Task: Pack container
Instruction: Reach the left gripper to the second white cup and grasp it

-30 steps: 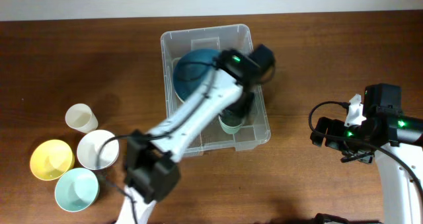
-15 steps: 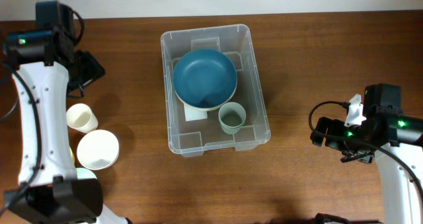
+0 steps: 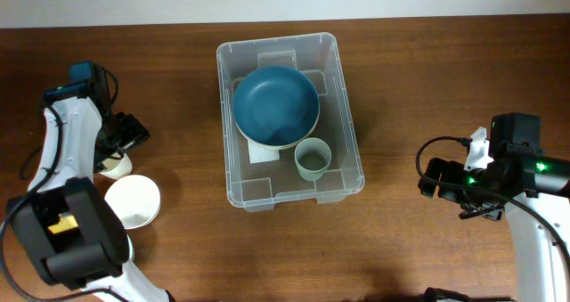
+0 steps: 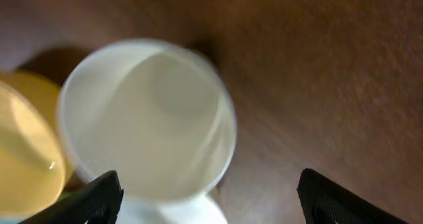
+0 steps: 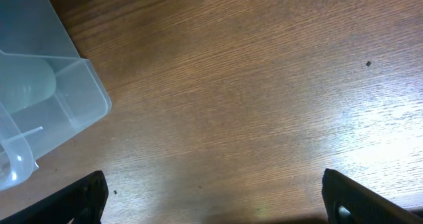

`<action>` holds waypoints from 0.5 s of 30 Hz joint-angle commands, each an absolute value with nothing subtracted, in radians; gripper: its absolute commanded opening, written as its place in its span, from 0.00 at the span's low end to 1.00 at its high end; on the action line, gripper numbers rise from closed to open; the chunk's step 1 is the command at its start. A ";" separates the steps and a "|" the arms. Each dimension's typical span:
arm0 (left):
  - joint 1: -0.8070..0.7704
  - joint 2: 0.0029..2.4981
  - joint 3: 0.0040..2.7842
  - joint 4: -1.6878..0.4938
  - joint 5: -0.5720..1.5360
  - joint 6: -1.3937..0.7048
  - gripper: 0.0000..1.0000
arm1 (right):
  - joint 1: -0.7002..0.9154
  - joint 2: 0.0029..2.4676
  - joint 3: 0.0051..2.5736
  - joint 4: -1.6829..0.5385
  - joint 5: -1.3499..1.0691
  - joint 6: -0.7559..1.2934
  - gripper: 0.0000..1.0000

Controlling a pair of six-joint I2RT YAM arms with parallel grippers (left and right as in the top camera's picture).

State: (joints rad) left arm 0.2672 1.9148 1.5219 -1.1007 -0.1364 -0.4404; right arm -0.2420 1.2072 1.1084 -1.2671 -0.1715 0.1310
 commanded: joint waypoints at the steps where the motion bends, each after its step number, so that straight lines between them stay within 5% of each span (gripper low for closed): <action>1: 0.273 1.987 1.517 -1.065 -0.128 -0.375 0.87 | -0.235 1.203 1.106 -1.268 -0.173 0.127 0.99; 4: 0.274 2.015 1.517 -1.043 -0.127 -0.365 0.86 | -0.235 1.203 1.106 -1.269 -0.173 0.127 0.99; 9: 0.273 2.021 1.520 -1.040 -0.127 -0.365 0.42 | -0.235 1.203 1.106 -1.268 -0.173 0.127 0.99; 15: 0.266 2.016 1.550 -1.050 -0.127 -0.365 0.06 | -0.235 1.203 1.106 -1.268 -0.172 0.127 0.99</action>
State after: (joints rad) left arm 0.2672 2.0144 1.5211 -1.0428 -0.1307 -0.3653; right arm -0.2420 1.2072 1.1084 -1.2671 -0.1715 0.1307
